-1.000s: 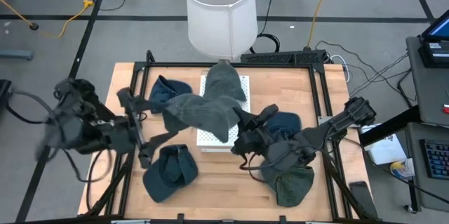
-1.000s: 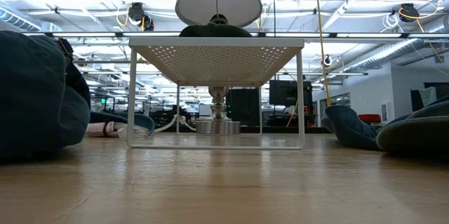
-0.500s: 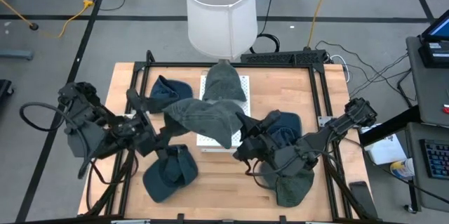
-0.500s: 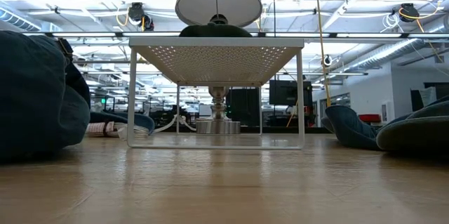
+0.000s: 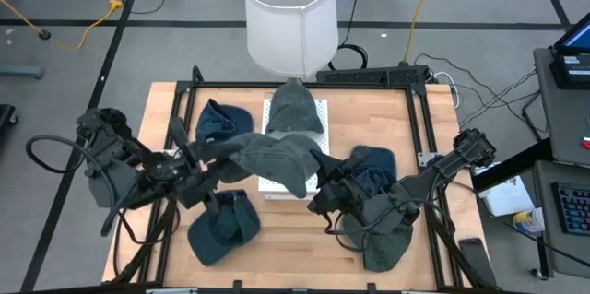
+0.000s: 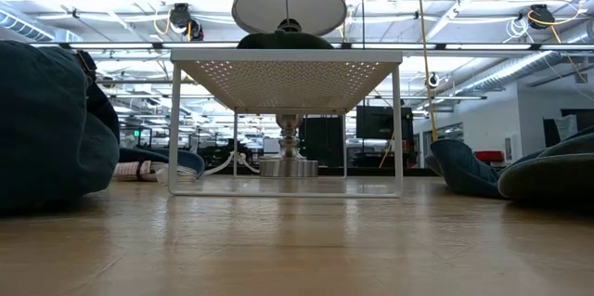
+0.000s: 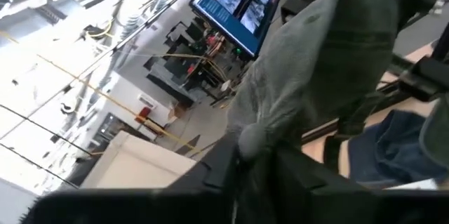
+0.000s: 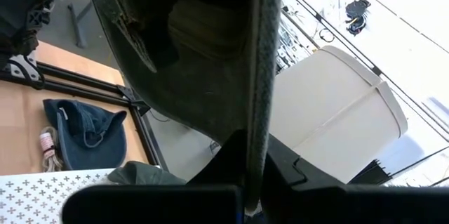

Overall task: Pick & Place hat
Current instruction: Stack the top gray cap on the gray cap on the shelf

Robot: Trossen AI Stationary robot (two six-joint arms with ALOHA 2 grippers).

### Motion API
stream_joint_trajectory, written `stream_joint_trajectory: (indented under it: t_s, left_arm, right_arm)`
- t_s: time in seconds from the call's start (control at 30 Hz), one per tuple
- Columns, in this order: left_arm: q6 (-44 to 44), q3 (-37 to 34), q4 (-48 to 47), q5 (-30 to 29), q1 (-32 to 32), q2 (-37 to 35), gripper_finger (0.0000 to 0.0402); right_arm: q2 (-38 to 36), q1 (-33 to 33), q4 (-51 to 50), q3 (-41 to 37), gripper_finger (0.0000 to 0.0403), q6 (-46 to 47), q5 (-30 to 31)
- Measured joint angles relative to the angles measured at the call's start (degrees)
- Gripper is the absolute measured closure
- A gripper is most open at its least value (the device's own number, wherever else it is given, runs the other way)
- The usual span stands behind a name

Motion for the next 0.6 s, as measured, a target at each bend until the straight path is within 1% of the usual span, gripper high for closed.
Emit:
stream_joint_trajectory:
  t_s: [0.1, 0.13, 0.2, 0.3, 0.43, 0.53, 0.6]
  left_arm:
    - [-2.6, 0.0, 0.0, -0.2, -0.1, 0.0, 0.0378]
    - [-3.7, 0.0, 0.1, -0.3, -0.1, 0.0, 0.0385]
    - [-5.8, 0.0, 0.6, -1.3, -0.1, 0.0, 0.0386]
    - [-7.4, 0.0, 1.7, -4.9, -0.1, 0.0, 0.0386]
    - [-9.9, 0.0, 1.7, -5.2, 0.9, 0.0, 0.0387]
    - [-11.0, 0.0, 1.8, -5.3, 1.6, 0.0, 0.0387]
    - [-11.6, 0.0, 1.9, -5.3, 2.2, 0.2, 0.0387]
  right_arm:
    - [0.0, 0.0, 0.0, 0.0, 0.0388, 0.3, -0.1]
    - [0.0, 0.2, 0.0, 0.0, 0.0382, 0.5, -0.1]
    - [0.0, 0.8, 0.0, 0.0, 0.0365, 1.4, 0.0]
    - [0.0, 2.5, 0.0, 0.0, 0.0328, 5.4, 1.5]
    - [0.0, 5.6, 0.0, 0.0, 0.0269, 13.3, 4.8]
    - [0.0, 8.6, 0.3, 0.0, 0.0229, 18.5, 4.6]
    - [0.0, 10.9, 0.8, 0.0, 0.0211, 21.5, 4.5]
